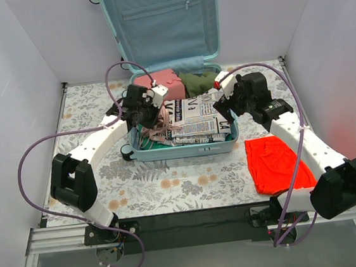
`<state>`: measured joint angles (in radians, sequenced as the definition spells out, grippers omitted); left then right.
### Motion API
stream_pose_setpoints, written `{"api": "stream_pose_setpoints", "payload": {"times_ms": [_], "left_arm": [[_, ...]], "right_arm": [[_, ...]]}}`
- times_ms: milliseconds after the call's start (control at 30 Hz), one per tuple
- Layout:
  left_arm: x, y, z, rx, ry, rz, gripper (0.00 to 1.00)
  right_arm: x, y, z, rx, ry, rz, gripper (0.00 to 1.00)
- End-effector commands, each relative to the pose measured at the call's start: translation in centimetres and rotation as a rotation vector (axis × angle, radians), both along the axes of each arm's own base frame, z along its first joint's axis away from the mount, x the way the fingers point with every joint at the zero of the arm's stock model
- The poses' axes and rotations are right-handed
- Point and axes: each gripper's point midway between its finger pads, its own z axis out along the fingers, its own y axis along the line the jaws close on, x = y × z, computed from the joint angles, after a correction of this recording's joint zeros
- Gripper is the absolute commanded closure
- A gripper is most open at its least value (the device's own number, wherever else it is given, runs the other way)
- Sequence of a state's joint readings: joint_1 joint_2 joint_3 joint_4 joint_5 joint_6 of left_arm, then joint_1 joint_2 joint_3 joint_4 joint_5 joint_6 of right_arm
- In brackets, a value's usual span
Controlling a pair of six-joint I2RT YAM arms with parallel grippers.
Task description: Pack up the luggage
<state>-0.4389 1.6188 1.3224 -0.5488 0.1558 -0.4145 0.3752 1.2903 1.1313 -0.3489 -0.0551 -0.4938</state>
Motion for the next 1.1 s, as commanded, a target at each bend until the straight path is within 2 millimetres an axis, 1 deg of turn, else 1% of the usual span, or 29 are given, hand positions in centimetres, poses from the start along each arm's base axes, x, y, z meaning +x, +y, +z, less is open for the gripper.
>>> {"api": "stream_pose_setpoints", "payload": {"times_ms": [0, 33, 100, 133, 167, 200, 233, 267, 300, 333, 367, 400, 433, 467, 500, 533, 567, 600, 633, 700, 733, 767, 833, 867, 900, 933, 1000, 1033, 1067], "left_arm": [[-2.2, -2.3, 1.3, -0.031, -0.032, -0.026, 1.00], [-3.1, -2.8, 0.1, -0.033, 0.008, -0.037, 1.00], [-4.2, -4.0, -1.1, -0.024, 0.043, -0.065, 0.86], [-4.5, -4.1, -2.1, -0.019, 0.076, -0.053, 0.69], [-4.6, -4.4, -2.3, -0.028, 0.091, -0.049, 0.62], [-4.6, -4.5, -2.3, -0.032, 0.098, -0.043, 0.56], [-4.7, -4.5, -2.3, -0.029, 0.110, -0.040, 0.47], [-4.4, -4.7, -1.3, -0.047, 0.096, -0.038, 0.43], [-4.4, -4.7, -0.6, -0.055, 0.084, -0.035, 0.37], [-4.2, -4.8, 0.1, -0.063, 0.070, -0.035, 0.32], [-4.1, -5.1, 2.1, -0.096, 0.035, -0.045, 0.28], [-4.1, -5.1, 3.2, -0.110, 0.021, -0.047, 0.25], [-4.1, -5.2, 4.1, -0.126, 0.004, -0.046, 0.24], [-4.1, -5.3, 6.4, -0.168, -0.034, -0.044, 0.21], [-4.3, -5.5, 7.4, -0.197, -0.038, -0.050, 0.20], [-4.4, -5.6, 8.4, -0.223, -0.050, -0.047, 0.20], [-4.4, -5.6, 9.3, -0.245, -0.058, -0.042, 0.19], [-4.7, -5.9, 10.8, -0.291, -0.059, -0.039, 0.19], [-4.9, -6.1, 11.4, -0.311, -0.057, -0.037, 0.18], [-5.4, -6.5, 12.7, -0.370, -0.038, -0.031, 0.18], [-5.6, -6.6, 13.0, -0.392, -0.026, -0.033, 0.18], [-5.6, -6.4, 13.2, -0.408, -0.015, -0.024, 0.18], [-6.0, -6.4, 13.3, -0.452, 0.037, -0.002, 0.18], [-5.7, -5.8, 13.3, -0.464, 0.050, 0.019, 0.18], [-5.8, -5.6, 13.1, -0.474, 0.078, 0.030, 0.18], [-6.0, -5.6, 13.4, -0.498, 0.102, 0.025, 0.18], [-6.1, -5.1, 13.3, -0.503, 0.135, 0.031, 0.18], [-6.1, -5.1, 13.3, -0.502, 0.140, 0.028, 0.19], [-6.2, -5.1, 13.4, -0.499, 0.142, 0.015, 0.20]], "right_arm": [[-0.3, -0.6, 1.3, 0.011, -0.048, -0.007, 0.02], [-0.3, -0.8, 1.2, 0.008, -0.044, -0.012, 0.02], [-0.5, -1.0, 0.9, 0.002, -0.033, -0.017, 0.02], [-0.5, -1.3, 0.9, 0.001, -0.029, -0.025, 0.02], [-0.8, -1.6, 0.7, -0.006, -0.010, -0.030, 0.02], [-0.7, -1.7, 1.0, -0.006, -0.005, -0.034, 0.02], [-1.0, -2.4, 0.7, -0.013, 0.029, -0.050, 0.02], [-0.9, -2.6, 1.3, 0.007, 0.040, -0.042, 0.02], [-1.0, -3.0, 1.6, 0.019, 0.056, -0.041, 0.02], [-1.4, -4.8, 1.1, 0.023, 0.111, -0.071, 0.02], [-1.8, -4.9, 0.8, 0.050, 0.151, -0.043, 0.02], [-1.7, -5.8, 1.5, 0.026, 0.147, -0.032, 0.02], [-2.9, -7.6, 0.2, 0.006, 0.234, -0.060, 0.02], [-3.3, -8.5, -0.7, -0.006, 0.282, -0.056, 0.03], [-3.9, -9.3, -1.2, -0.013, 0.317, -0.056, 0.04], [-5.2, -11.0, -2.4, -0.039, 0.381, -0.062, 0.04], [-6.0, -11.7, -3.2, -0.061, 0.419, -0.061, 0.05], [-6.8, -12.1, -4.1, -0.089, 0.454, -0.058, 0.07], [-8.6, -12.4, -6.1, -0.118, 0.531, -0.043, 0.10], [-10.2, -13.0, -8.1, -0.140, 0.597, -0.067, 0.13], [-11.4, -13.0, -9.8, -0.131, 0.659, -0.095, 0.14], [-12.0, -13.0, -11.0, -0.121, 0.697, -0.118, 0.16], [-12.2, -12.7, -12.4, -0.087, 0.732, -0.154, 0.21], [-12.9, -12.3, -13.9, -0.054, 0.796, -0.194, 0.21], [-12.8, -12.2, -14.5, -0.038, 0.808, -0.214, 0.21], [-12.0, -12.2, -15.0, -0.021, 0.789, -0.240, 0.22], [-11.6, -12.1, -16.5, 0.007, 0.826, -0.300, 0.22], [-10.7, -12.0, -16.9, 0.020, 0.806, -0.317, 0.22], [-10.5, -12.0, -17.9, 0.028, 0.836, -0.332, 0.22]]}}
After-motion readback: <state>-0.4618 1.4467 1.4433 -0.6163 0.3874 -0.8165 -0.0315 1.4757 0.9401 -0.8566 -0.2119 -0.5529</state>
